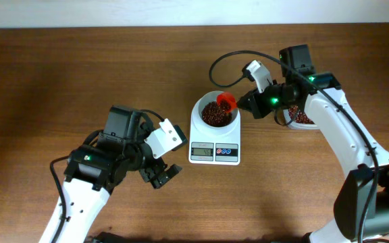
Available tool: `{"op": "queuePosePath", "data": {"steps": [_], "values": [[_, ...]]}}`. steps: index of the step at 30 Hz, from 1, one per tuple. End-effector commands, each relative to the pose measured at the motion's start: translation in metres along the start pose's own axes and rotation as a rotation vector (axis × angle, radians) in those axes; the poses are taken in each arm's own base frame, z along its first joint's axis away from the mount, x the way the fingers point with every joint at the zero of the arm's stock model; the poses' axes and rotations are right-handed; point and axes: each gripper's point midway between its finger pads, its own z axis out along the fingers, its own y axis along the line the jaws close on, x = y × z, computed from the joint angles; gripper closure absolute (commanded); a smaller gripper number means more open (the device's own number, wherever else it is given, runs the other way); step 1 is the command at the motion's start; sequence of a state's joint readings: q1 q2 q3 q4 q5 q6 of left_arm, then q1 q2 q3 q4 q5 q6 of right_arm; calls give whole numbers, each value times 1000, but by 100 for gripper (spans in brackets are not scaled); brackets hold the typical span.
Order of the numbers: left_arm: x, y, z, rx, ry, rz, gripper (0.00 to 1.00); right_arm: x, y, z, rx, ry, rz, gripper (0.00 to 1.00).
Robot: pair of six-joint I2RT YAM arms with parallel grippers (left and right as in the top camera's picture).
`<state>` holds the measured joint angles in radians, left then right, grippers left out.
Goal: Scoop and weigh 50g on scale
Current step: 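Hold the scoop over the bowl and tip beans in gradually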
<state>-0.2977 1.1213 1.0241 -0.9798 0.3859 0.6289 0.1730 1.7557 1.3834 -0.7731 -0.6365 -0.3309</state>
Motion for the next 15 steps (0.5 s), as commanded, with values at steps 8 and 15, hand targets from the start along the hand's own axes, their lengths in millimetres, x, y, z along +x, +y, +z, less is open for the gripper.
{"op": "queuePosePath", "data": {"steps": [8, 15], "values": [[-4, 1, -4, -3, -17, 12, 1, -15, 18, -1, -78, -64, -71, 96], [-4, 1, -4, -3, -17, 12, 1, -10, 19, -1, -85, -45, -51, 96]]}}
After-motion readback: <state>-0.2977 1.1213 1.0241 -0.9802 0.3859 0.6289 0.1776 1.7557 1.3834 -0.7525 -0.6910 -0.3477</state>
